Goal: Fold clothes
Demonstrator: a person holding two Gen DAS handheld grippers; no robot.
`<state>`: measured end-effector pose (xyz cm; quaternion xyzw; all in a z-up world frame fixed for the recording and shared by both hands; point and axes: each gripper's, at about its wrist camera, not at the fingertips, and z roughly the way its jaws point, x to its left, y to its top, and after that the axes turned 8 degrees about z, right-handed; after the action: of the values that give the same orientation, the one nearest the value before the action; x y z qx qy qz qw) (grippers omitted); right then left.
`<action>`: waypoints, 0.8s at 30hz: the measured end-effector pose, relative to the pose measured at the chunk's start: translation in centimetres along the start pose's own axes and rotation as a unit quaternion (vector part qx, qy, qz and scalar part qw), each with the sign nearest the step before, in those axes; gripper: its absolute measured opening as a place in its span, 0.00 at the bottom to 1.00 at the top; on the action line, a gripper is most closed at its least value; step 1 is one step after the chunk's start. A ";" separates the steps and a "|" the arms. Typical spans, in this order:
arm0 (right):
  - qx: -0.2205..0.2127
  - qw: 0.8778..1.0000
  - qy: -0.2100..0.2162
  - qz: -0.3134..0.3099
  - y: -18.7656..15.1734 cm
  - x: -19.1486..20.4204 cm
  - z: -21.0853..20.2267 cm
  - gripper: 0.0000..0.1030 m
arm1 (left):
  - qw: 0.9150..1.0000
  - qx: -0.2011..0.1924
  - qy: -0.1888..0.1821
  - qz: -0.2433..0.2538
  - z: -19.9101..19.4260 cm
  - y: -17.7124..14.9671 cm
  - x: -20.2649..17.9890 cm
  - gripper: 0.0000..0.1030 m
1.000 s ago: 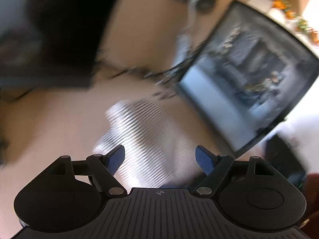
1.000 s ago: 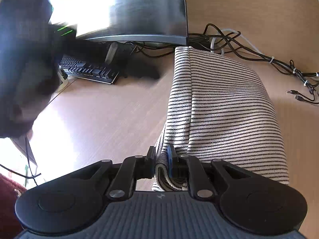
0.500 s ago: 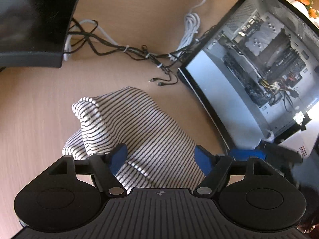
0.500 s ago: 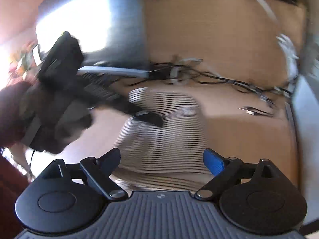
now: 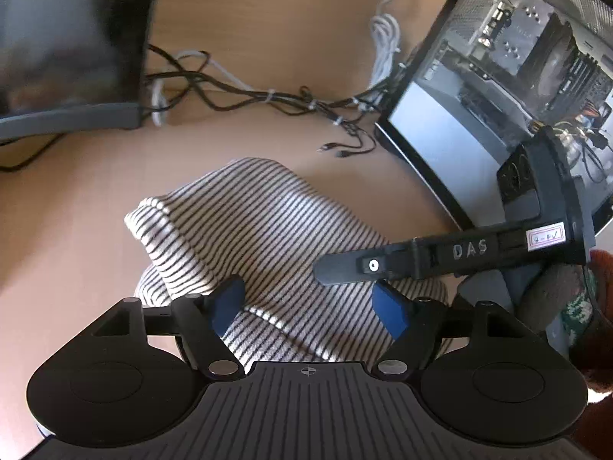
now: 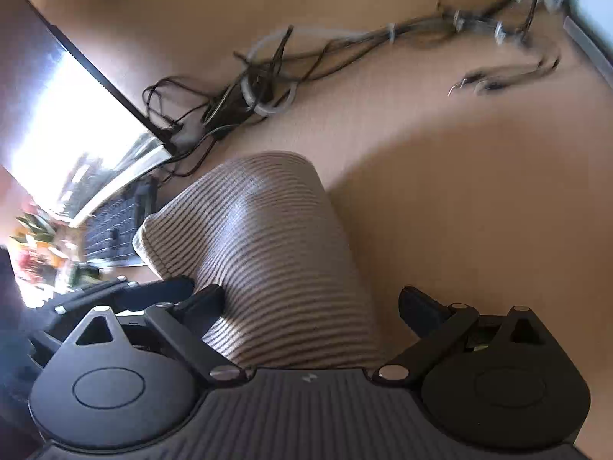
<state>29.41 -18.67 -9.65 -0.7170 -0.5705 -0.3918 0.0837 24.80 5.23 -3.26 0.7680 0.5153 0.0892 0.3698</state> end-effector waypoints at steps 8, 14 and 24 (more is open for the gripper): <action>0.030 0.996 0.020 -0.085 -1.9 5.6 4.4 0.86 | 0.997 -0.012 0.078 -0.028 -3.7 -2.7 2.3 0.81; 0.020 0.993 0.003 -0.116 -3.3 9.8 6.9 0.85 | 0.984 -0.039 0.131 -0.116 -9.1 -5.4 4.7 0.85; 0.053 0.982 0.006 -0.179 -4.3 14.8 9.8 0.83 | 0.961 -0.008 0.173 -0.216 -10.0 -8.6 9.8 0.86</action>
<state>30.81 -0.59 -7.96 -0.5953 -0.7092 -0.3739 0.0528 17.86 20.10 -4.24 0.6086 0.7240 0.1427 0.2916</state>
